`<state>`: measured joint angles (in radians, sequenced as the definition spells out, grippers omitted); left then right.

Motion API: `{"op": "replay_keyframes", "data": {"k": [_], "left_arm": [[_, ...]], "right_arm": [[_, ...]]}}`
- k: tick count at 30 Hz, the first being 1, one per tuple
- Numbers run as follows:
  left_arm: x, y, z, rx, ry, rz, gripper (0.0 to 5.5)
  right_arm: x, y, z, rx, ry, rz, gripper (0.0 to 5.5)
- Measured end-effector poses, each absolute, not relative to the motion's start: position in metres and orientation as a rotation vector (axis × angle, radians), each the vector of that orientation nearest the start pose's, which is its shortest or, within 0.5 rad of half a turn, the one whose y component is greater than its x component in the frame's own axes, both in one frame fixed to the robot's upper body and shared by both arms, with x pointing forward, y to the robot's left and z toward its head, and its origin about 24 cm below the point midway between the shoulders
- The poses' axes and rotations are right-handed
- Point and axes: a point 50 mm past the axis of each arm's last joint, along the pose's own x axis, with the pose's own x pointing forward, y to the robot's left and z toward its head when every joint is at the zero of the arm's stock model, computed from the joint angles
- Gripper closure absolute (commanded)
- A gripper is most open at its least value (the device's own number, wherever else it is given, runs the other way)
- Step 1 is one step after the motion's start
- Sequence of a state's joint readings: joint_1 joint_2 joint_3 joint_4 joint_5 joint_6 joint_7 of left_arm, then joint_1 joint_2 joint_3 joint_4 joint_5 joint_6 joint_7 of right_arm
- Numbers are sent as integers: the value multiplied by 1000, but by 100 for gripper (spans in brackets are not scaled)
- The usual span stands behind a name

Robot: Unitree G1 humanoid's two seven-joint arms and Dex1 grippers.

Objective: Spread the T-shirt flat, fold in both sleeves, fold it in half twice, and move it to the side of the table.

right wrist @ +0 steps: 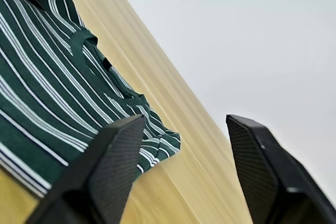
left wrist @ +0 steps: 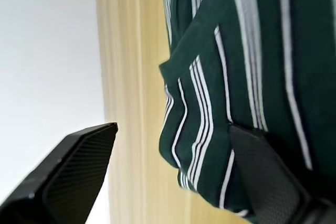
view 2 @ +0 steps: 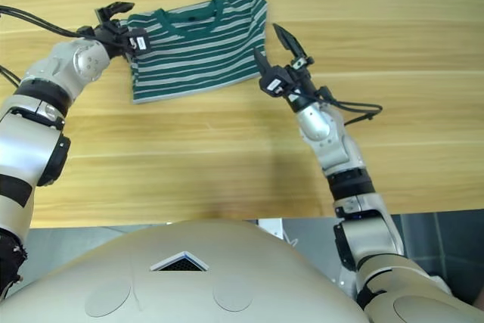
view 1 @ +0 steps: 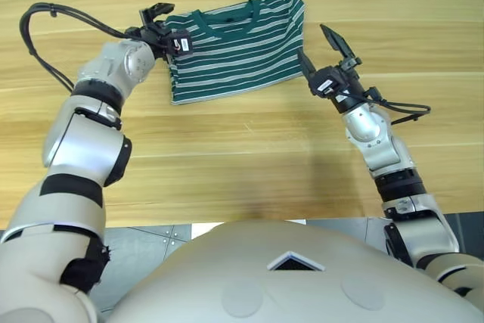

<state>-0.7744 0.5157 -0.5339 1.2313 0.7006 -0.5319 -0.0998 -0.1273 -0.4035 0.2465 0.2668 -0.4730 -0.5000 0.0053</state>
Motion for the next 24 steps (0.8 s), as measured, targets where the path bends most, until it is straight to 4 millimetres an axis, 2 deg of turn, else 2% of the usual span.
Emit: {"op": "replay_keyframes", "data": {"k": [2, 5, 7, 10, 12, 13, 15, 16, 19, 21, 24], "left_arm": [[328, 210, 25, 1289, 73, -766, 156], [284, 193, 19, 1079, -79, -839, 156], [251, 184, 15, 944, -110, -831, 156], [183, 169, 12, 705, -49, -834, 156], [156, 169, 23, 617, 5, -843, 156], [151, 172, 37, 601, 4, -827, 156], [160, 187, 72, 657, -61, -742, 156], [160, 190, 79, 651, -68, -723, 156], [153, 190, 112, 523, -163, -703, 156], [155, 189, 122, 474, -217, -687, 156], [166, 191, 122, 459, -227, -636, 156]], "right_arm": [[257, -148, 42, -850, -337, 477, 265], [250, -146, 40, -859, -334, 488, 265], [242, -146, 35, -854, -316, 494, 265], [225, -145, 30, -860, -291, 525, 265], [222, -145, 32, -869, -282, 531, 265], [222, -145, 36, -877, -291, 532, 265], [219, -147, 48, -907, -328, 538, 265], [216, -147, 50, -914, -326, 552, 265], [180, -144, 53, -883, -297, 673, 265], [159, -137, 53, -831, -268, 756, 265], [140, -126, 36, -770, -171, 838, 265]]}}
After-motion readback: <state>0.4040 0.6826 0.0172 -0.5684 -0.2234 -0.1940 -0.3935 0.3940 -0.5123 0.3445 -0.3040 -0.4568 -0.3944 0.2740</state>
